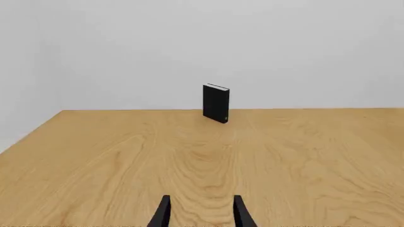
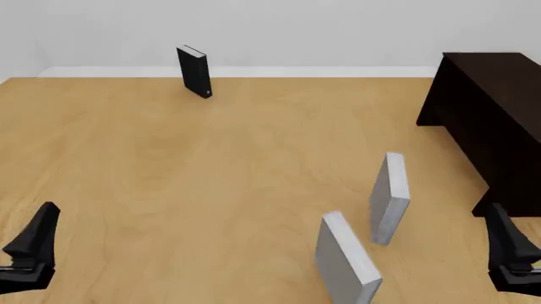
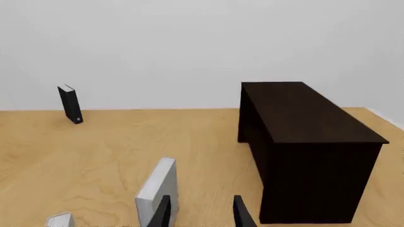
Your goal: Pick up the book on the right and place it on the cabinet shelf.
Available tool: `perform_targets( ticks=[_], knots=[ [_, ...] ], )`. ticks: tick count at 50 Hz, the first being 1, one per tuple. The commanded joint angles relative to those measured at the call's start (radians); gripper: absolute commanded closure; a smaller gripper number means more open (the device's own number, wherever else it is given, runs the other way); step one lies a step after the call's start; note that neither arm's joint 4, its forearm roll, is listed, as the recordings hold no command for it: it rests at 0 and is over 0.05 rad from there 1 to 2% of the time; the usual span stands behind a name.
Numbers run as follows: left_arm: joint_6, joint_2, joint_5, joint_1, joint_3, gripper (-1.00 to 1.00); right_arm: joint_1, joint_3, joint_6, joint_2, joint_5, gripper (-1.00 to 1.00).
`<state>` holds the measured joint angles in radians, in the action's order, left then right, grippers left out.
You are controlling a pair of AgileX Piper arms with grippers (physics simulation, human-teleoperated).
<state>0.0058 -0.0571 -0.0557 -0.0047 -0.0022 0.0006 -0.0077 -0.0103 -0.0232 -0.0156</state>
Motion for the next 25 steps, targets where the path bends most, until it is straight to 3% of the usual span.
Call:
perform_targets(
  ticks=[1, 4, 6, 11, 13, 15, 16, 17, 18, 20, 23, 25],
  knots=[
    [-0.012, 0.046, 0.047, -0.024, 0.002, -1.00, -0.009, -0.052, 0.019, 0.000, 0.081, -1.00],
    [-0.017, 0.041, 0.045, -0.030, 0.002, -1.00, -0.014, -0.105, 0.024, -0.014, 0.124, -1.00],
    [-0.019, 0.032, 0.034, -0.032, 0.002, -1.00, 0.010, -0.184, 0.056, -0.071, 0.148, -1.00],
    [-0.014, 0.036, 0.039, -0.038, 0.002, -1.00, -0.006, -0.345, 0.041, -0.190, 0.188, -1.00],
    [-0.016, 0.024, 0.027, -0.035, 0.002, -1.00, 0.032, -0.417, 0.076, -0.261, 0.218, -1.00],
    [-0.018, 0.008, 0.013, -0.036, 0.002, -1.00, 0.031, -0.465, 0.059, -0.302, 0.239, -1.00],
    [-0.016, -0.009, -0.003, -0.038, 0.001, -1.00, -0.003, -0.506, 0.076, -0.355, 0.271, -1.00],
    [-0.017, -0.022, -0.018, -0.043, 0.002, -1.00, 0.022, -0.539, 0.094, -0.380, 0.288, -1.00],
    [-0.021, -0.033, -0.032, -0.044, 0.002, -1.00, 0.045, -0.607, 0.091, -0.392, 0.322, -1.00],
    [-0.020, -0.058, -0.055, -0.052, 0.001, -1.00, 0.020, -0.649, 0.076, -0.459, 0.361, -1.00],
    [-0.025, -0.080, -0.080, -0.054, 0.001, -1.00, 0.060, -0.738, 0.067, -0.515, 0.418, -1.00],
    [-0.025, -0.090, -0.092, -0.066, 0.001, -1.00, 0.064, -0.818, 0.088, -0.568, 0.468, -1.00]
  ],
)
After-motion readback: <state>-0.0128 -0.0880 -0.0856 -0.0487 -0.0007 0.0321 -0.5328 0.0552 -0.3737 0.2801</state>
